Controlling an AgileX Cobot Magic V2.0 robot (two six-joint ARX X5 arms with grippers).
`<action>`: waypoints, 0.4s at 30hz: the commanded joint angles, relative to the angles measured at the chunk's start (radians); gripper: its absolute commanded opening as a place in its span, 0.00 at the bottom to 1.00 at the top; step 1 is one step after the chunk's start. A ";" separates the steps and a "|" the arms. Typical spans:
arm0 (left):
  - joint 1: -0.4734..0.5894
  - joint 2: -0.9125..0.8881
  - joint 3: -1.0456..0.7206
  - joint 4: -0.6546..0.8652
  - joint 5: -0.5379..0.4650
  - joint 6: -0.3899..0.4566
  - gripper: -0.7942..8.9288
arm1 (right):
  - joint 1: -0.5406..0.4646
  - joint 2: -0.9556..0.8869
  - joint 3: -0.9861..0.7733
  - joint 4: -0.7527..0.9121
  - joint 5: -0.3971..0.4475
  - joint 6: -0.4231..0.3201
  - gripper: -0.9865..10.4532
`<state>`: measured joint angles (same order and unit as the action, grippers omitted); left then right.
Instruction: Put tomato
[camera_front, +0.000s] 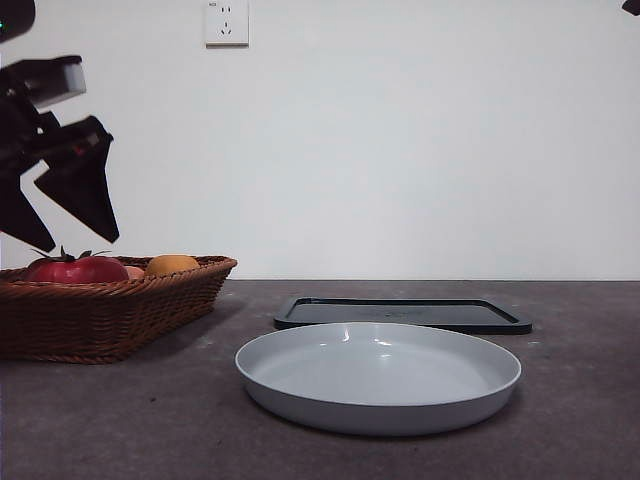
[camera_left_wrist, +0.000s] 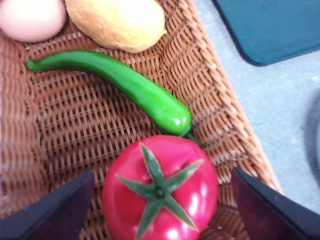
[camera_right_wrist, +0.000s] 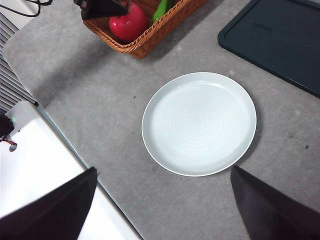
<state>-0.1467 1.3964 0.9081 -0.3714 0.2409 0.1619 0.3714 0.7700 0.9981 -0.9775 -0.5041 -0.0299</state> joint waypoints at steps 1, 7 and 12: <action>-0.005 0.036 0.020 0.006 -0.002 0.022 0.54 | 0.005 0.007 0.021 0.004 -0.005 -0.003 0.46; -0.005 0.065 0.020 0.015 -0.005 0.035 0.54 | 0.006 0.007 0.021 0.004 -0.005 -0.003 0.46; -0.006 0.089 0.020 0.029 -0.005 0.035 0.54 | 0.006 0.007 0.021 0.004 -0.005 -0.003 0.46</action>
<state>-0.1490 1.4628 0.9092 -0.3523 0.2375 0.1841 0.3721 0.7700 0.9981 -0.9791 -0.5049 -0.0299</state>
